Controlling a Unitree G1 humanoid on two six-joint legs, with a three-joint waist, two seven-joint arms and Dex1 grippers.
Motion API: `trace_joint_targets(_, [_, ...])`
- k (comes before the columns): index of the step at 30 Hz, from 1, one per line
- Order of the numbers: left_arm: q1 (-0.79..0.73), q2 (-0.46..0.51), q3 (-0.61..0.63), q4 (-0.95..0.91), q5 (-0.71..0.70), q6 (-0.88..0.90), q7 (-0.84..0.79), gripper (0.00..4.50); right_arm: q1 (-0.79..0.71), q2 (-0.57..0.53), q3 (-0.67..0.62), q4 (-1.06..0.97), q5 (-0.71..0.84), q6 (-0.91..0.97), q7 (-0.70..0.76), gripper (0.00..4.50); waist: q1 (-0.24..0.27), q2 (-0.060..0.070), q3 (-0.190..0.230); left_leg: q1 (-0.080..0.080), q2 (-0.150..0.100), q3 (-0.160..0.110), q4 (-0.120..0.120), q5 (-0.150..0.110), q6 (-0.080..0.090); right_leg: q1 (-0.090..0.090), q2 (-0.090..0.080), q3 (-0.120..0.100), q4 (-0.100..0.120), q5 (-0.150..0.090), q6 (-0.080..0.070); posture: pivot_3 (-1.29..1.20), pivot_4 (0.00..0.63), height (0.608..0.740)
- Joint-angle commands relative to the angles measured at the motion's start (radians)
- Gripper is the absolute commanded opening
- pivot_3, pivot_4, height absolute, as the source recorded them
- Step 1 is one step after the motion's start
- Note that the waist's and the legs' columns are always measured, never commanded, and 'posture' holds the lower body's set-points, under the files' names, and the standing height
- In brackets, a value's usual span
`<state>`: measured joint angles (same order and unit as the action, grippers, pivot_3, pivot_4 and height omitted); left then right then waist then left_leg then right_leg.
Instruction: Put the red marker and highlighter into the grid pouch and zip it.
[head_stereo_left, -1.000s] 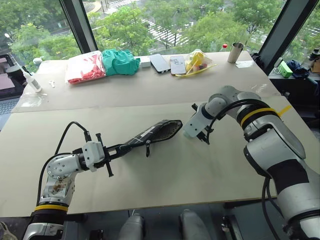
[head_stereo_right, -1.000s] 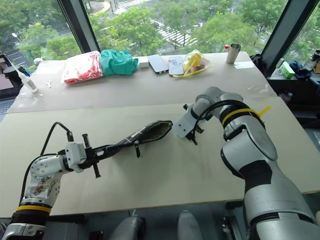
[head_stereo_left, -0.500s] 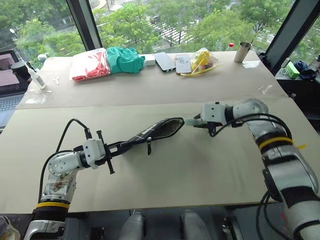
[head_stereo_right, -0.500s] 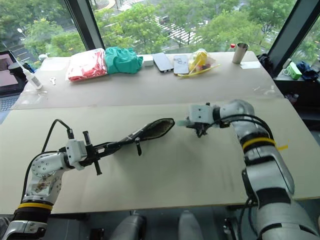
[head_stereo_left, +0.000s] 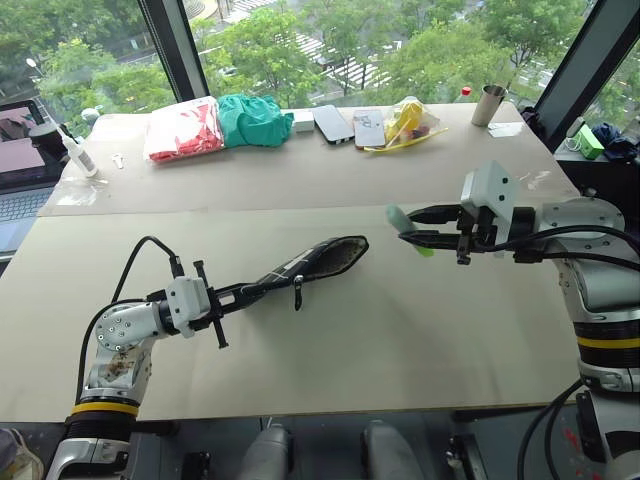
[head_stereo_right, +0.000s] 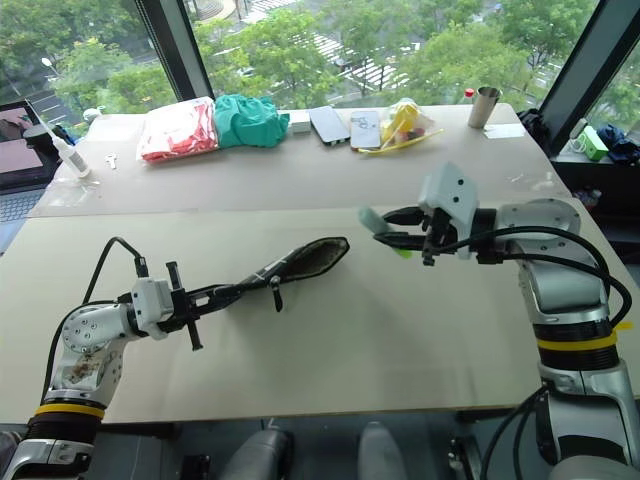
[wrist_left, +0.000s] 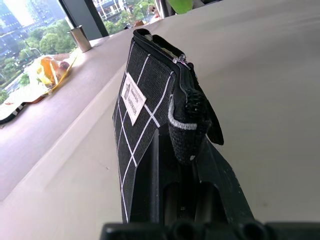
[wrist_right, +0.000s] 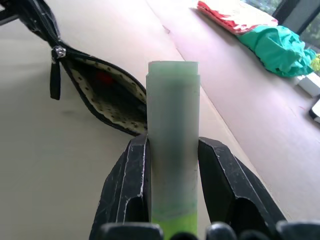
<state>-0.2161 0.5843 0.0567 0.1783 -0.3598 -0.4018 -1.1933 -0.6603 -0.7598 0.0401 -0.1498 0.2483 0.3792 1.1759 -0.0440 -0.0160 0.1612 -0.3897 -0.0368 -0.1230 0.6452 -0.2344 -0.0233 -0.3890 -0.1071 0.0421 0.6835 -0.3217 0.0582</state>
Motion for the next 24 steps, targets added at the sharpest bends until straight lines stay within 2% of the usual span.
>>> trace_joint_targets(1, [-0.014, 0.002, 0.008, 0.002, -0.021, -0.005, -0.009, 0.0, -0.034, 0.007, 0.093, -0.126, -0.082, -0.143, -0.006, 1.0, -0.001, 0.0, 0.0, 0.0, 0.0, 0.0, 0.0, 0.0, 0.0, 0.0, 0.0, 0.0, 0.0, 0.0, 0.0, 0.0, 0.15, 0.74])
trace_joint_targets(3, [-0.018, 0.001, 0.007, 0.005, -0.022, -0.004, -0.013, 0.0, -0.04, 0.007, 0.16, -0.142, -0.155, -0.252, 0.002, 1.0, -0.001, 0.0, 0.0, 0.0, 0.0, 0.0, 0.0, 0.0, 0.0, 0.0, 0.0, 0.0, 0.0, 0.0, 0.0, 0.0, 0.15, 0.74])
trace_joint_targets(6, [-0.026, 0.002, 0.005, 0.011, -0.022, -0.004, -0.022, 0.0, -0.048, 0.006, 0.217, -0.147, -0.184, -0.364, 0.04, 1.0, 0.001, 0.0, 0.0, 0.0, 0.0, 0.0, 0.0, 0.0, 0.0, 0.0, 0.0, 0.0, 0.0, 0.0, 0.0, 0.0, 0.15, 0.74])
trace_joint_targets(13, [-0.044, -0.001, 0.005, 0.021, -0.021, 0.0, -0.029, 0.0, -0.13, 0.049, 0.312, -0.016, -0.268, -0.571, 0.071, 1.0, 0.0, 0.0, 0.0, 0.0, 0.0, 0.0, 0.0, 0.0, 0.0, 0.0, 0.0, 0.0, -0.001, 0.0, 0.0, 0.0, 0.15, 0.74])
trace_joint_targets(20, [-0.047, -0.006, 0.002, 0.019, -0.017, 0.003, -0.027, 0.0, -0.243, 0.198, 0.348, 0.008, -0.201, -0.579, 0.098, 1.0, -0.009, 0.0, 0.0, 0.0, 0.001, -0.002, 0.0, 0.0, 0.0, -0.001, 0.001, -0.001, 0.0, 0.0, 0.0, 0.0, 0.15, 0.74])
trace_joint_targets(24, [-0.048, -0.008, 0.001, 0.015, -0.017, 0.005, -0.024, 0.0, -0.25, 0.229, 0.362, -0.008, -0.177, -0.55, 0.124, 1.0, -0.002, 0.0, 0.0, 0.0, 0.0, -0.002, 0.0, 0.0, -0.001, 0.0, 0.001, -0.001, 0.0, 0.0, 0.0, 0.0, 0.15, 0.74])
